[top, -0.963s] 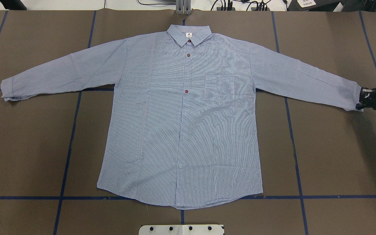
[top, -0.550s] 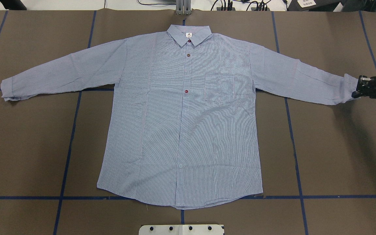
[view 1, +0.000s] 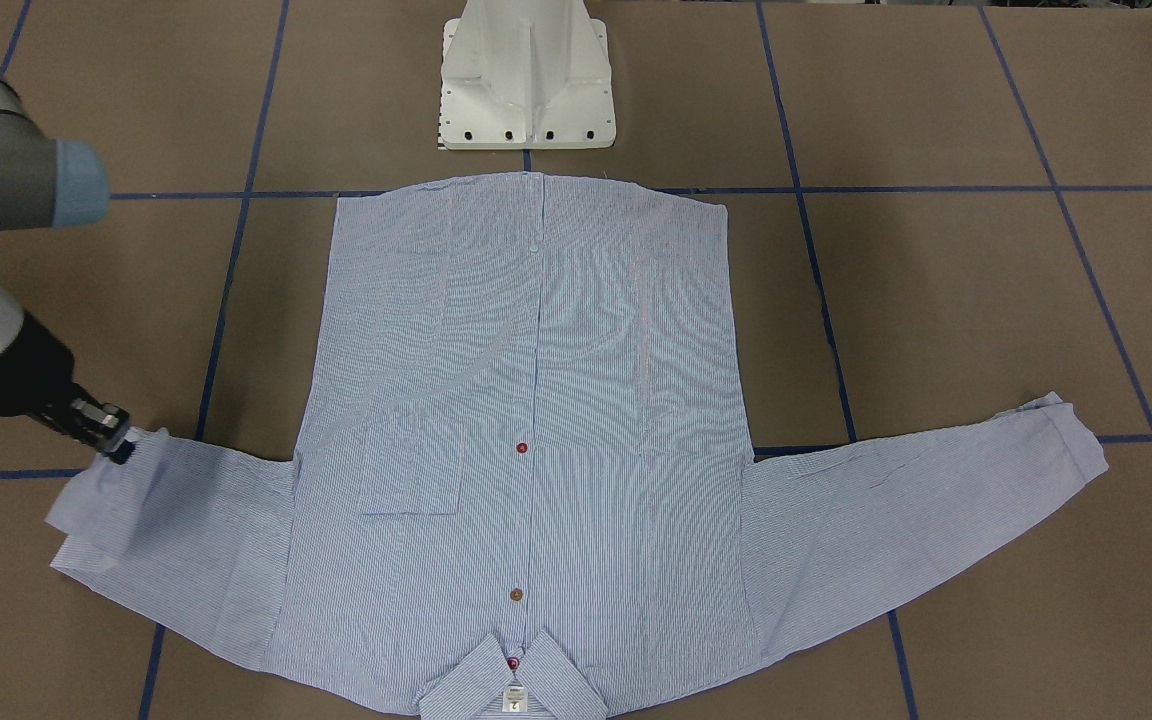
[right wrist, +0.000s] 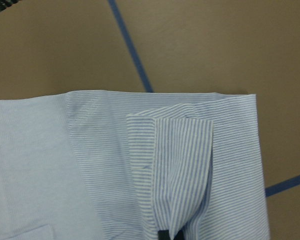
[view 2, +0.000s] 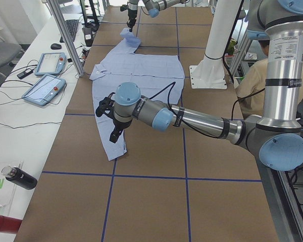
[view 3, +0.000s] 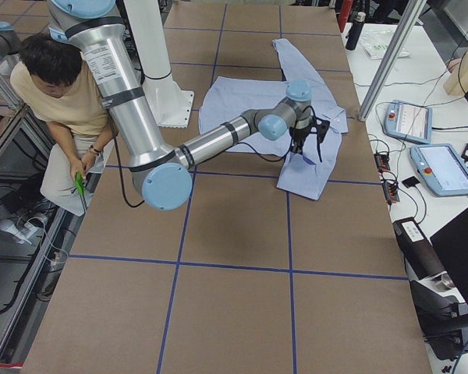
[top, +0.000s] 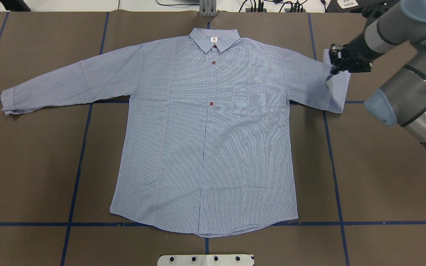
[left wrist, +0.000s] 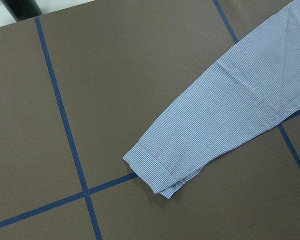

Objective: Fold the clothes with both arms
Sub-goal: 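Carry the grasped sleeve across the shirt body toward the collar with the right gripper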

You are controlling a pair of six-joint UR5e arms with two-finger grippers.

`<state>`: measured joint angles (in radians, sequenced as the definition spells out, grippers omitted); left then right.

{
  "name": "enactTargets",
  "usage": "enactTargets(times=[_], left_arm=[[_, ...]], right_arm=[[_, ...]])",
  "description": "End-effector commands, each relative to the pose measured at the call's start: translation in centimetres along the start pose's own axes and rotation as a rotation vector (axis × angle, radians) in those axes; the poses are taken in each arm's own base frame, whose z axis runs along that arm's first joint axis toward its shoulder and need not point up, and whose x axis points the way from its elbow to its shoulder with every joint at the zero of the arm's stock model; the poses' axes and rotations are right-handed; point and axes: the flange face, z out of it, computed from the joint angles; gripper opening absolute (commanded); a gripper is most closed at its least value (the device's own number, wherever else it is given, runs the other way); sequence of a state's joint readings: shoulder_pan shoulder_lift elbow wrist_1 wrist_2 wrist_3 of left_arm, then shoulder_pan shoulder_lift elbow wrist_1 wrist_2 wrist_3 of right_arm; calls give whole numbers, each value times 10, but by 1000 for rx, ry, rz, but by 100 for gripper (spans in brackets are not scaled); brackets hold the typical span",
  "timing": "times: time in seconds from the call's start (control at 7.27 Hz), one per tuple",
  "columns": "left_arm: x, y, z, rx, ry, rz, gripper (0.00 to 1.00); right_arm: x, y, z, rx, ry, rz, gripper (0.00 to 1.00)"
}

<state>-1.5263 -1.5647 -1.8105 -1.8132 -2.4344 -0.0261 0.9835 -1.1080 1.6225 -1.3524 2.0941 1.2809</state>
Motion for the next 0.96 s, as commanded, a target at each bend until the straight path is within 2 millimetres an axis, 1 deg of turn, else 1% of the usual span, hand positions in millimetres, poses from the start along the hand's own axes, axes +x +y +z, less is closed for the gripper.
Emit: enactTargets(times=[0.0, 0.14, 0.28, 0.41, 0.55, 0.69, 0.83], left_arm=[[1, -1, -1, 2, 0, 2, 99], [1, -2, -1, 3, 0, 5, 99], [1, -2, -1, 4, 0, 6, 99], [1, -2, -1, 4, 0, 6, 99], [1, -2, -1, 4, 0, 6, 99], [1, -2, -1, 4, 0, 6, 99], [1, -2, -1, 4, 0, 6, 99]], right_arm=[[-135, 74, 3, 59, 7, -78, 0], [-206, 97, 9, 50, -16, -52, 0], [-266, 120, 18, 44, -15, -40, 0], [-300, 140, 30, 86, -16, -71, 0], [-312, 154, 46, 90, -57, -99, 0], [-337, 167, 52, 93, -72, -116, 0], [-353, 181, 63, 98, -51, -125, 42]])
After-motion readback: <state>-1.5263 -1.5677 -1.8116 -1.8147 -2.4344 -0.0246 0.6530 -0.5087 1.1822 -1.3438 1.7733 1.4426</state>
